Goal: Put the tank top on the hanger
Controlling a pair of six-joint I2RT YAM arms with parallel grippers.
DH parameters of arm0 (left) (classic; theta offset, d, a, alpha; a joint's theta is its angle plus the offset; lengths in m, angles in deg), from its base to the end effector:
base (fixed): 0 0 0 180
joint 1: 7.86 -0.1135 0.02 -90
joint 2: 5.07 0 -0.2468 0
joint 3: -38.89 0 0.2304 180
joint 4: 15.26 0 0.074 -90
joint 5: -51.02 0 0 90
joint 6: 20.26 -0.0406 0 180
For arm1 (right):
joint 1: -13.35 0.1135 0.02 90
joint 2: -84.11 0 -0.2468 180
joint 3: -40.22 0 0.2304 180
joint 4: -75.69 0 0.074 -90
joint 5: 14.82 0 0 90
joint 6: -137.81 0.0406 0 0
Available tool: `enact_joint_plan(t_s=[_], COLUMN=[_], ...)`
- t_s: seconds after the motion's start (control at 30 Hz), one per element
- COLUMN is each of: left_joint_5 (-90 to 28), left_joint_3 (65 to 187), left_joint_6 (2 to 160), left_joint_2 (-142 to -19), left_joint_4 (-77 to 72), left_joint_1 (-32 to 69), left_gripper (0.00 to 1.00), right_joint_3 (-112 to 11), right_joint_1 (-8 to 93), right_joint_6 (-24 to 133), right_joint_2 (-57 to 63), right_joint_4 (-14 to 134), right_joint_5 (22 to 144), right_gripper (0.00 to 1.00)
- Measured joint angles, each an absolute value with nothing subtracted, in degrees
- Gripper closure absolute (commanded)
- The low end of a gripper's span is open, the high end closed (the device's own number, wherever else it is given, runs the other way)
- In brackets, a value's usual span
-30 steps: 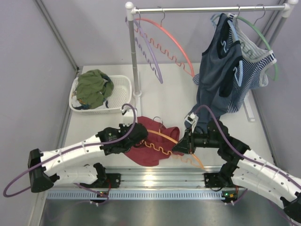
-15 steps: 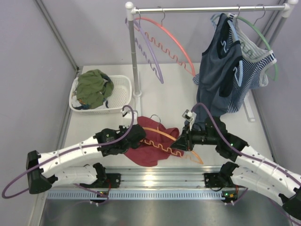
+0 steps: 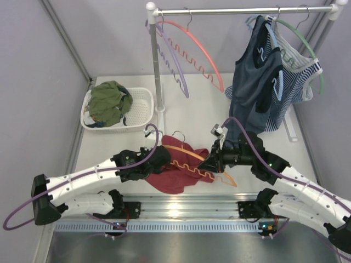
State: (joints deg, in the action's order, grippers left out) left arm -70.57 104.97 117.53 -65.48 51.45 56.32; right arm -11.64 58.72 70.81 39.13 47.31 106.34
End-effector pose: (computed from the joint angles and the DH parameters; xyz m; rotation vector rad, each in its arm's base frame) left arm 0.0975 -0.1528 0.2559 0.1693 2.4103 -0.1345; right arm 0.1082 0.1395 0.2757 -0.7942 1.9723 1.2810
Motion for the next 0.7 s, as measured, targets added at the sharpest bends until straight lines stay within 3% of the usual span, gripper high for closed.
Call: enact_joint_plan(t_s=[0.7], left_joint_5=[-71.51], left_joint_3=[108.62], left_joint_6=[116.00], left_joint_2=[-65.72], left_joint_4=[48.35], left_joint_1=[56.32], left_gripper=[1.00], right_joint_3=[-4.63], right_joint_1=[59.75], right_joint_6=[78.09], right_joint_2=[35.46], right_joint_4=[63.14], right_joint_5=[108.72], right_gripper=[1.00])
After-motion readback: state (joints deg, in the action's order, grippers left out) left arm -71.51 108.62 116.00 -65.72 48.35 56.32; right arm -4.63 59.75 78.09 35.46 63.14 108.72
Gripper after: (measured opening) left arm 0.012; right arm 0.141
